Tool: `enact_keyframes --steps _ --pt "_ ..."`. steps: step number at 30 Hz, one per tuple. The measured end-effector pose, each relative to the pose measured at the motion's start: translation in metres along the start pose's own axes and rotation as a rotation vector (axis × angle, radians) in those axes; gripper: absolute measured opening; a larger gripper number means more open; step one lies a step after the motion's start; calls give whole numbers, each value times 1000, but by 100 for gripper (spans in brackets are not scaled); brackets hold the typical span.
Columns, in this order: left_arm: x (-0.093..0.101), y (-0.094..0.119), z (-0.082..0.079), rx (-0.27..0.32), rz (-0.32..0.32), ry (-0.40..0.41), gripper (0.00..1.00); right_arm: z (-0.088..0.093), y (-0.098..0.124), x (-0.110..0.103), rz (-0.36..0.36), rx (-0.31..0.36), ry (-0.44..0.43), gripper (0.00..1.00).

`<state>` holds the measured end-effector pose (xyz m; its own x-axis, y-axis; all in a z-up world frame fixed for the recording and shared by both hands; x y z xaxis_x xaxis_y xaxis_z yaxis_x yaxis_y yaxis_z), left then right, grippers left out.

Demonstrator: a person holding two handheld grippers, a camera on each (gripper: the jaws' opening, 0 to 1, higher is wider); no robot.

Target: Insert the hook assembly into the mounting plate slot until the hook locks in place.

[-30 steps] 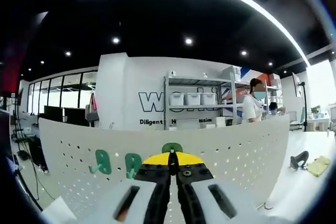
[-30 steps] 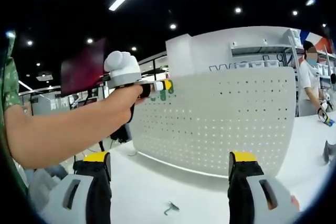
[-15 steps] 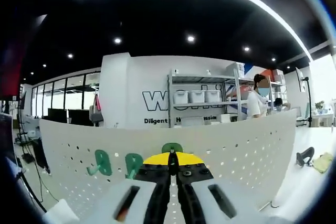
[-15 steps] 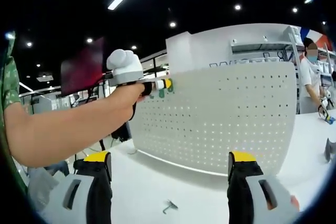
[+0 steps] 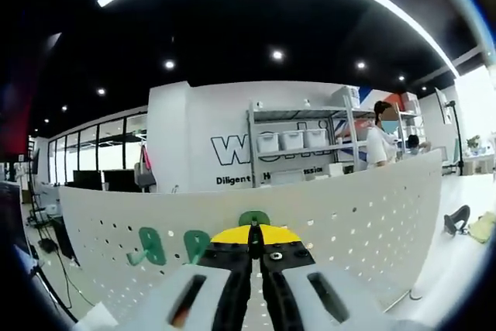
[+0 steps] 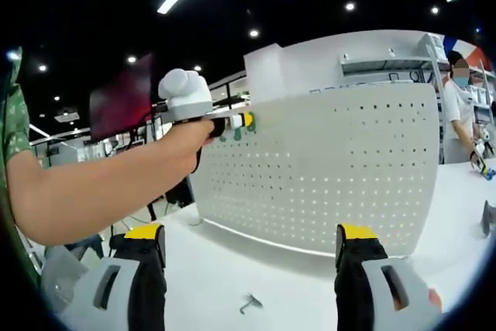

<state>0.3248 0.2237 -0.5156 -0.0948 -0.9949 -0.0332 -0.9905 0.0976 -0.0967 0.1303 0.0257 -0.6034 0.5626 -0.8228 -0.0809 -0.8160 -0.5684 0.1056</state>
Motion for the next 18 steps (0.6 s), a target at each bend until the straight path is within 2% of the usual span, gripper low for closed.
enact_keyframes --steps 18 --pt "0 0 2 6 -2 2 2 1 0 1 5 -6 0 92"
Point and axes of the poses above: the point that each gripper's makers call its tool centre point, and the gripper's own axes: y roughly backward along the fingers, x roughly to its right, z roughly out of its underside, the point moved 9 cm from there along y, roughly backward along the fingers, and after that the axes turned 2 degrees about y, right-handed, at the moved point
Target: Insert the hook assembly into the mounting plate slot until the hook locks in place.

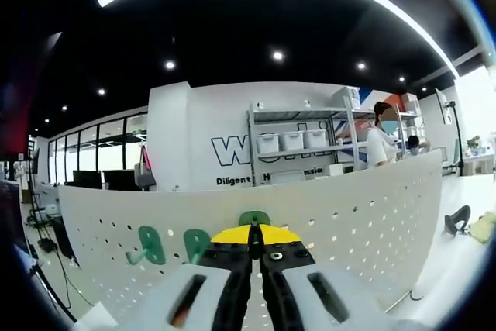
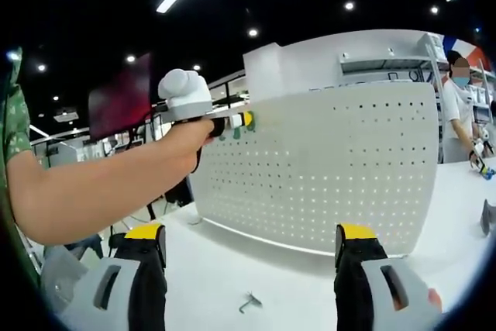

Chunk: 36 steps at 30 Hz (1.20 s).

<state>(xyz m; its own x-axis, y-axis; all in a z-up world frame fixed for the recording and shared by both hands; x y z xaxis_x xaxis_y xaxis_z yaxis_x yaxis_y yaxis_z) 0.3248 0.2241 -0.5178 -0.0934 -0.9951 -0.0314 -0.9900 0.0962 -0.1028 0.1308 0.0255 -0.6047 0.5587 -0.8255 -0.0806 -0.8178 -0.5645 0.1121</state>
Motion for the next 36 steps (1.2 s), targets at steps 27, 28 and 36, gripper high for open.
enact_keyframes --steps 27,28,36 --pt "-1 -2 7 -12 3 3 2 0 2 0 1 -5 5 91" --pt "-1 -2 8 -14 1 3 2 0 3 0 2 -4 6 91" --pt "0 -3 9 -10 3 7 2 1 4 1 8 -11 4 91"
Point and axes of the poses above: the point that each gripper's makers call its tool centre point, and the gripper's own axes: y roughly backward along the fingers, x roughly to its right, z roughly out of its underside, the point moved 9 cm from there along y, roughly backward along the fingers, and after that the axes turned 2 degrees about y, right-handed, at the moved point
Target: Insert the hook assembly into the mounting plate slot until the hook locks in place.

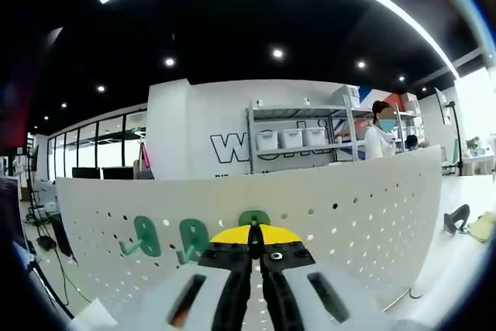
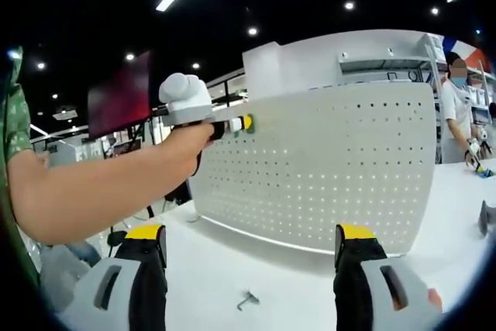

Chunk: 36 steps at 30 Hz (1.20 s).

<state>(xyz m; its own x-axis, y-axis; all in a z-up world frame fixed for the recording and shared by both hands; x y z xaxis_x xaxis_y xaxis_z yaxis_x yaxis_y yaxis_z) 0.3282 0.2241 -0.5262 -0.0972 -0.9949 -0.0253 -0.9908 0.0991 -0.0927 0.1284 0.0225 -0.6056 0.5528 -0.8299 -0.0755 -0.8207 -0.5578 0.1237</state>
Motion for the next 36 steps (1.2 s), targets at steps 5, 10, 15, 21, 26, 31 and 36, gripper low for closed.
enact_keyframes --steps 5,10,15,21,26,31,36 --pt "0 -2 2 -1 -1 -6 2 0 0 1 3 1 0 91" --pt "-1 -3 3 2 -1 -16 2 1 -1 1 2 -2 -2 91" --pt "-1 -4 3 0 -1 -11 3 1 -1 2 1 -2 -3 91" --pt "-1 -4 3 0 -5 2 3 3 1 2 2 -7 -4 90" --pt "0 -4 4 3 -6 6 3 4 1 3 3 -11 -4 90" --pt "-1 -4 3 1 -7 14 2 4 1 3 4 -11 -2 90" --pt "-1 -2 3 1 -8 49 2 5 1 3 4 -15 -4 90"
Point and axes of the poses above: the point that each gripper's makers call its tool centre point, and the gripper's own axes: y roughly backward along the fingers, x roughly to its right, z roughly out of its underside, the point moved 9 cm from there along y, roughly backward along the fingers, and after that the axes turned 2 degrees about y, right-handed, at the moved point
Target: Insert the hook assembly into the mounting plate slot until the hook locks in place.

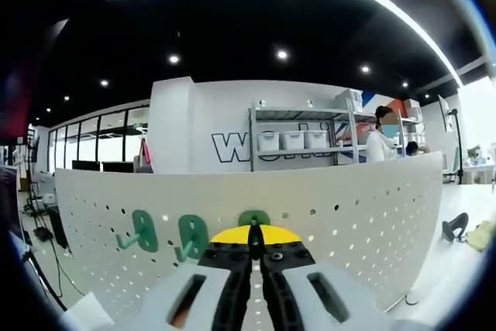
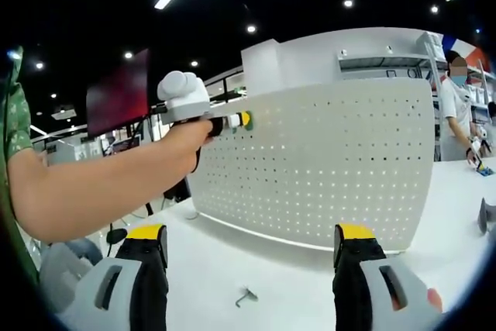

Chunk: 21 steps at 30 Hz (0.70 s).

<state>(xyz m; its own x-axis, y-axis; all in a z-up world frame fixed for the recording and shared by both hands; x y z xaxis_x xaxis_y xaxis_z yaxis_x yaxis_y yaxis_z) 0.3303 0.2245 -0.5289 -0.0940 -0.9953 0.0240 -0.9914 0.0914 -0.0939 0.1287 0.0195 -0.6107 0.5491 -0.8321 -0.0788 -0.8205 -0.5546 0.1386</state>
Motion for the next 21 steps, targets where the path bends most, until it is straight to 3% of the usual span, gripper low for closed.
enact_keyframes --steps 8,10,12,15,21 --pt "2 4 -1 -1 6 -14 2 1 -1 0 0 -4 0 90" --pt "1 3 0 4 10 12 2 1 -1 0 -1 -5 0 90" --pt "-1 2 1 2 19 98 2 1 -1 -1 -1 -3 0 90" --pt "1 3 1 0 13 41 2 1 -1 0 1 -2 -1 90" --pt "-2 2 1 1 11 136 2 1 0 -1 -1 -5 0 90"
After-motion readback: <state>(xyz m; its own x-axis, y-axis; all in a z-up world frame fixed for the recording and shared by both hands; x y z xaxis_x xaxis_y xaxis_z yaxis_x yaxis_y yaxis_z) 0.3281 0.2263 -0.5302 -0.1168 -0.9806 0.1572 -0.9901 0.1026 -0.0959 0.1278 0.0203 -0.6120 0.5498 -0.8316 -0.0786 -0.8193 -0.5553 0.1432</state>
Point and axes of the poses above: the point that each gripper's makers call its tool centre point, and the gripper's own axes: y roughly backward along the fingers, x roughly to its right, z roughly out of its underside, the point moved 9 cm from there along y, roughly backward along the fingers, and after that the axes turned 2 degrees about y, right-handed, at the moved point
